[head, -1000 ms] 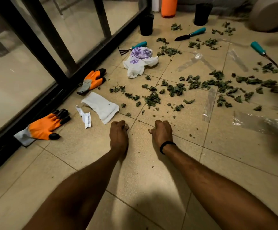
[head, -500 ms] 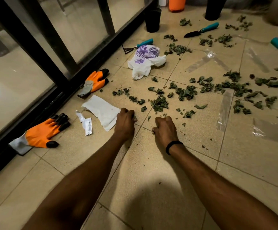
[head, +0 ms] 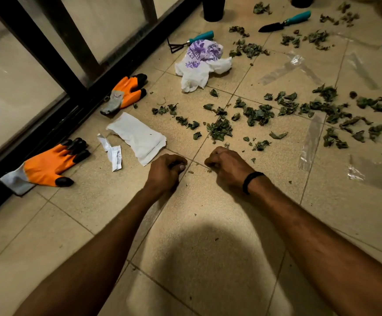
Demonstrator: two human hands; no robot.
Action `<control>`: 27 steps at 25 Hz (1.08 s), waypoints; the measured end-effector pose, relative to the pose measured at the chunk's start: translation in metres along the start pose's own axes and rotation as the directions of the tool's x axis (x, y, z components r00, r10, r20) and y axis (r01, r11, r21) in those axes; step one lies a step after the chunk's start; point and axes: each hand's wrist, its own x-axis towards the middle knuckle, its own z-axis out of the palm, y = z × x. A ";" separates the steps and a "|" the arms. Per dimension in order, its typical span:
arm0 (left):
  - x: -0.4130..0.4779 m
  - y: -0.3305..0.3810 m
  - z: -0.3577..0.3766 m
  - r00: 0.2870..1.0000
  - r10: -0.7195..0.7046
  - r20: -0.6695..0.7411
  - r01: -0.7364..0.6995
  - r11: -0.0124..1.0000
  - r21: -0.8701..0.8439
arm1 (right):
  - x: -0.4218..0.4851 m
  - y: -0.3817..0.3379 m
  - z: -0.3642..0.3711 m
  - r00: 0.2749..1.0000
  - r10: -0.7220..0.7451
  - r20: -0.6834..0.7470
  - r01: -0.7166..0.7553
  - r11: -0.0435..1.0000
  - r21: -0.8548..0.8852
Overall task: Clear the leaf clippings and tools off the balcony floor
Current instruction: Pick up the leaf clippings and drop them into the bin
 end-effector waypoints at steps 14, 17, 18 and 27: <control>-0.084 -0.015 -0.008 0.999 -0.035 -0.034 0.041 0.981 0.191 | -0.013 -0.050 0.016 0.954 0.265 -0.143 -0.267 0.964 0.005; -0.097 -0.009 0.007 0.995 0.045 -0.089 -0.018 0.960 0.278 | 0.001 -0.067 0.015 0.976 0.202 -0.085 -0.203 0.979 -0.010; -0.099 -0.008 0.011 0.992 0.066 -0.111 -0.031 0.957 0.288 | 0.002 -0.073 0.019 0.985 0.163 -0.057 -0.164 0.986 -0.018; -0.080 0.006 0.028 0.968 0.005 -0.251 0.084 0.935 0.345 | -0.019 -0.049 0.019 0.951 0.244 -0.191 -0.248 0.969 -0.001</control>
